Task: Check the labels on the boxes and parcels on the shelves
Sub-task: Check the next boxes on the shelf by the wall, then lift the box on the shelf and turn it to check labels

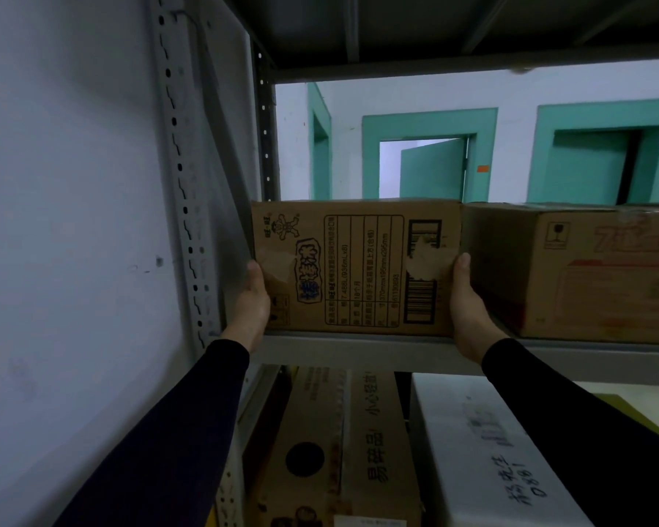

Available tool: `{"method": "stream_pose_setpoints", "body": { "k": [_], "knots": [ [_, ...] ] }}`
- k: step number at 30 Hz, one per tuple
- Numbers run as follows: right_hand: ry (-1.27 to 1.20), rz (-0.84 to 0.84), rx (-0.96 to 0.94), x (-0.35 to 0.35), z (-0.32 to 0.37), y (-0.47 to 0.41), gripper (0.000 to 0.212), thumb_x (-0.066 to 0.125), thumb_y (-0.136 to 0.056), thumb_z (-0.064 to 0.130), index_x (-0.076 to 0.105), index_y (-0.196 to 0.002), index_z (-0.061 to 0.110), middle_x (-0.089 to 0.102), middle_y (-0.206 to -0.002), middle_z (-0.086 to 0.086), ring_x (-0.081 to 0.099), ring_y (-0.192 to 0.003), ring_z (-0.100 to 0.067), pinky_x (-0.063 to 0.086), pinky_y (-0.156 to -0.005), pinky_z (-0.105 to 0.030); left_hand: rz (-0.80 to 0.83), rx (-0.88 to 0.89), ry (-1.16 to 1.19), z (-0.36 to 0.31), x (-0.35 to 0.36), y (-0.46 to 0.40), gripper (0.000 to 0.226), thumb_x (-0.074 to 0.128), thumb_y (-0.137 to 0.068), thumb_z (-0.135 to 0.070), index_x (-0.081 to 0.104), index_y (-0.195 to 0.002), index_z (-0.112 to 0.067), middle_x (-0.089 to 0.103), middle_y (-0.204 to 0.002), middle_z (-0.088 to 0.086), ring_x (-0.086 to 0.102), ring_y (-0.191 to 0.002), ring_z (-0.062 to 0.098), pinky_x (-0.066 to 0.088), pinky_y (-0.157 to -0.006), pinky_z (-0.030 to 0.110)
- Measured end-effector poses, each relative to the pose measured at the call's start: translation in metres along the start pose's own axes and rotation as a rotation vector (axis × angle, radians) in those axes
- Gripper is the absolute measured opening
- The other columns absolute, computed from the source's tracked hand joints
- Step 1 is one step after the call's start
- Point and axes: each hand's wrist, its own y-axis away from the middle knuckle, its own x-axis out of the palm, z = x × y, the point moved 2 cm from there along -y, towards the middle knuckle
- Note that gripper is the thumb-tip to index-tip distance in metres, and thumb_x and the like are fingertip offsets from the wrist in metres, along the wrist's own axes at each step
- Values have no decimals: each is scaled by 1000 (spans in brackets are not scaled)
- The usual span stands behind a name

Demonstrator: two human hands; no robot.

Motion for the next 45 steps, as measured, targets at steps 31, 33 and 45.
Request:
{"method": "stream_pose_setpoints", "body": {
  "k": [31,33,45],
  "knots": [
    [980,483,-50,-24,-187,80,78,25,-90,81,44,-147,30,49,-147,-6,45,-135,-28,41,-111,-47,225,-181,-636,142,-33,109,59,32,-105,-51,35,-153,-16,33,-159,4,34,-143,25,27,-115,36],
    [995,474,16,-28,-215,76,85,23,-88,82,35,-153,28,46,-152,-7,41,-139,-30,39,-113,-46,270,-299,-667,170,-37,104,62,29,-104,-54,30,-154,-17,31,-160,4,34,-143,26,28,-117,38],
    [739,256,345,-23,-306,47,76,38,-104,53,15,-157,3,42,-154,-18,47,-136,-35,40,-105,-35,185,-461,-658,293,-51,60,78,30,-100,-64,16,-159,-15,21,-164,5,26,-148,26,23,-119,37]
  ]
}}
